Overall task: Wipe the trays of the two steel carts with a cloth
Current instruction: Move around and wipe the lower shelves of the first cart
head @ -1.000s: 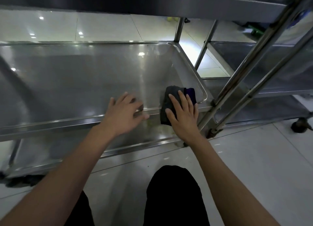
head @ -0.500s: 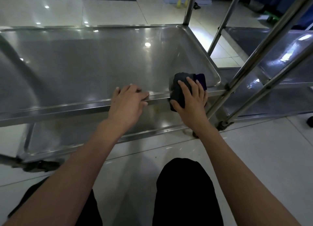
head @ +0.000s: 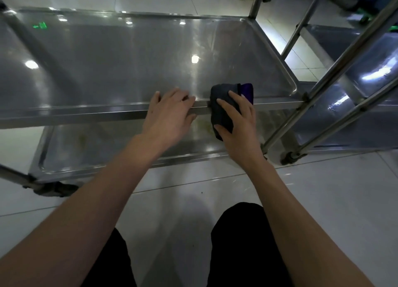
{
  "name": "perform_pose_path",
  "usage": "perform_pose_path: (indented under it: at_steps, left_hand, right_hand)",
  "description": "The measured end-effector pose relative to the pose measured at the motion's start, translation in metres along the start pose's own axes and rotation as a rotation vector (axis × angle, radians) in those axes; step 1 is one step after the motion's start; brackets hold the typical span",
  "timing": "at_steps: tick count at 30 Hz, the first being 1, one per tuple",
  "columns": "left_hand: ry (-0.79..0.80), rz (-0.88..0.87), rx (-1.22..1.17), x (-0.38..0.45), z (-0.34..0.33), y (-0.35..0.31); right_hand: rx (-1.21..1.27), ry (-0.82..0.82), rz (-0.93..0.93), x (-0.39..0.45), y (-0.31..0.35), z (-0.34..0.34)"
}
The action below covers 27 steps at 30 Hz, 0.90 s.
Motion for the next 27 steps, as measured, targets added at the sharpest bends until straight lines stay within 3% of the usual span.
perform_pose_path:
  at_steps: [9,13,16,27]
  left_hand:
    - [-0.311,-0.131,-0.004,-0.102,0.044,0.037]
    - [-0.214,-0.102,-0.032,-0.140,0.032,0.064]
    - [-0.065,0.027,-0.068,-0.167,0.006,0.094]
    - [0.175,0.380,-0.126,-0.260,-0.084,0.195]
  right_hand:
    - [0.113,0.184,0.107,-0.073,0.041,-0.062]
    - [0.159,0.343,0.038,-0.088,0.041,-0.113]
    - [0.133,0.411,-0.021,-0.089,0.037,-0.150]
    - [0.084,0.457,-0.068,-0.057,0.034,-0.272]
Point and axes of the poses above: each hand's wrist, its own x-axis towards the middle knuckle, its own z-axis out of the back of the hand, y = z × x, the point moved 9 cm from there along x, towards the middle knuckle, and after that the axes turned 8 degrees about -z, right-handed, at the moved point
